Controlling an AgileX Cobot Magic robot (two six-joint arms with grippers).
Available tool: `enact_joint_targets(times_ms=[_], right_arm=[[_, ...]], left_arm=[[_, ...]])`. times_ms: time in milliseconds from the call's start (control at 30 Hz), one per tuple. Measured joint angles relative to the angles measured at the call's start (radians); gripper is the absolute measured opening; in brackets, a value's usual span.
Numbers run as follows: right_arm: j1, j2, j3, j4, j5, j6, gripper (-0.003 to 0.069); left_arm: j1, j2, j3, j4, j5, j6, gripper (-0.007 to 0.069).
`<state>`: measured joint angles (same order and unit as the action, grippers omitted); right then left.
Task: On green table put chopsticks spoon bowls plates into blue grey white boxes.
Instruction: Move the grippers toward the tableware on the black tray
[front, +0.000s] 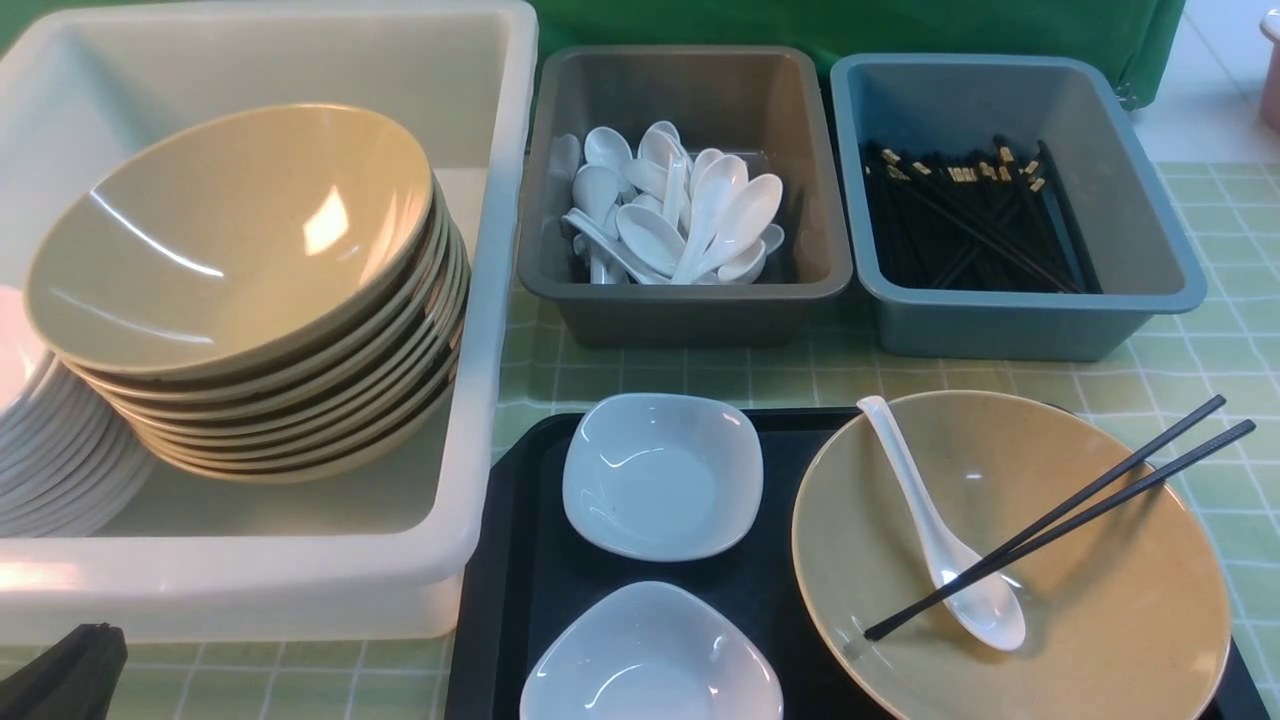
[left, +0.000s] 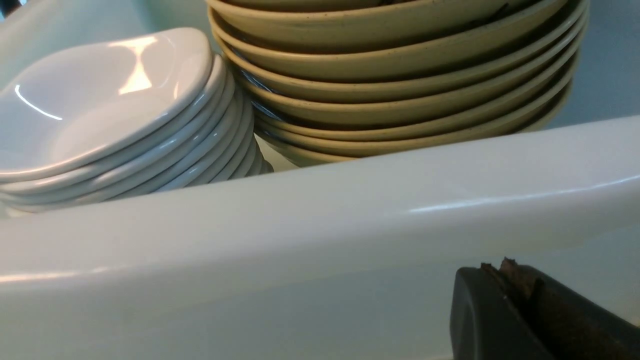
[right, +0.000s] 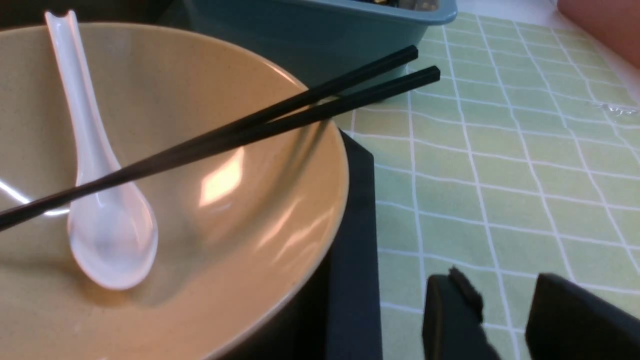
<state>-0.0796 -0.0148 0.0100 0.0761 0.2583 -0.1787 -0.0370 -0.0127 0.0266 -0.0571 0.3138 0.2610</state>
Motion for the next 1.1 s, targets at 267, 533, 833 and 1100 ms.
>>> enact_joint_targets(times_ms=[267, 533, 833, 1100], right_arm=[[0.0, 0.0, 0.017, -0.001, -0.211, 0.239, 0.0236], [0.0, 0.0, 0.018, 0.011, -0.354, 0.546, 0.0236], [0.0, 0.007, -0.013, 0.015, -0.434, 0.601, 0.0236], [0.0, 0.18, -0.397, 0.016, -0.348, 0.583, 0.0236]], left_arm=[[0.0, 0.0, 0.001, 0.026, -0.262, 0.0, -0.0001], [0.0, 0.0, 0.001, 0.026, -0.475, -0.007, -0.0001], [0.0, 0.0, 0.001, 0.013, -0.612, -0.085, -0.0001], [-0.001, 0.016, -0.065, -0.166, -0.917, -0.551, -0.0001]])
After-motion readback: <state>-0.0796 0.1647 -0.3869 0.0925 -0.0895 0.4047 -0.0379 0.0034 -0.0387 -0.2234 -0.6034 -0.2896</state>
